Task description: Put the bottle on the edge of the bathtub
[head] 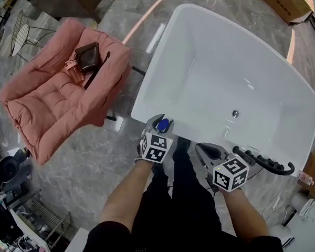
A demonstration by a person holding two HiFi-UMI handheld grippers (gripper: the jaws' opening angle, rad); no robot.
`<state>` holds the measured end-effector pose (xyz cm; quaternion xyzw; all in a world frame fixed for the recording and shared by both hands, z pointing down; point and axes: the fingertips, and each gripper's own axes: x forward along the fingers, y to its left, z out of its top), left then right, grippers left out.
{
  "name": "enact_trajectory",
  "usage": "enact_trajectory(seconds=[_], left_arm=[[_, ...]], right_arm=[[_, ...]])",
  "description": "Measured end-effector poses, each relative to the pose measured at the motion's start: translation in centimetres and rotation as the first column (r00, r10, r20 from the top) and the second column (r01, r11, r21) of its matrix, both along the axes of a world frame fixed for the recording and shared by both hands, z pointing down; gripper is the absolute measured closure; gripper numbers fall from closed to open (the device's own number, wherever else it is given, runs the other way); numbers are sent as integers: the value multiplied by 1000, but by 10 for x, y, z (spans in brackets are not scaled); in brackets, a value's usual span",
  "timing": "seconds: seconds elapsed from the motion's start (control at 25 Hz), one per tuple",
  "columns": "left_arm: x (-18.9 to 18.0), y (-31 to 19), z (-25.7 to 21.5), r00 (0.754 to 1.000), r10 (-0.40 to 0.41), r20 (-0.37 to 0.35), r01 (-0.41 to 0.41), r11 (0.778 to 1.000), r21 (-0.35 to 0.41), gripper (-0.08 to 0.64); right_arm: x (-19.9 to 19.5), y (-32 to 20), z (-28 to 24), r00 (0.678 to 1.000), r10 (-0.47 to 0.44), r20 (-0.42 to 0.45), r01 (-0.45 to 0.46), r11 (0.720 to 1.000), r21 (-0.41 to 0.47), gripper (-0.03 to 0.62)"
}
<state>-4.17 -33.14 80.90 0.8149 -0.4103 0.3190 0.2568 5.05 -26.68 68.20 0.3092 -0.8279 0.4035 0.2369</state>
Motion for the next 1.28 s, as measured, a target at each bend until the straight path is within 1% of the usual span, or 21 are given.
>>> enact_trajectory(seconds=[0.2, 0.44, 0.56, 0.64, 0.76, 1.04, 1.16, 1.28], left_arm=[[0, 2, -9, 1000, 15, 1, -15, 1000, -17, 390], [3, 12, -26, 998, 56, 4, -56, 997, -55, 373], [5, 18, -33, 998, 54, 8, -54, 996, -67, 373], [5, 21, -35, 998, 48, 27, -46, 996, -73, 373], [3, 19, -36, 998, 46, 45, -43, 997, -64, 373], [1, 25, -51, 998, 46, 33, -46, 999, -23, 373], [-2, 30, -67, 999, 30, 16, -30, 999, -12, 373], [-7, 37, -92, 1000, 6, -9, -5, 1000, 20, 373]], right_arm=[[-4, -1, -5, 1000, 1, 7, -2, 1000, 15, 580], [-4, -6, -22, 1000, 16, 17, -17, 999, 47, 580], [-2, -1, -31, 1000, 21, 13, -22, 998, 61, 580], [1, 4, -36, 1000, 20, 9, -21, 997, 70, 580], [6, 12, -40, 1000, 30, 8, -31, 996, 80, 580], [16, 37, -38, 999, 53, 0, -53, 996, 72, 580], [17, 42, -43, 999, 54, 2, -54, 996, 77, 580], [17, 46, -51, 998, 55, 4, -55, 994, 93, 580]])
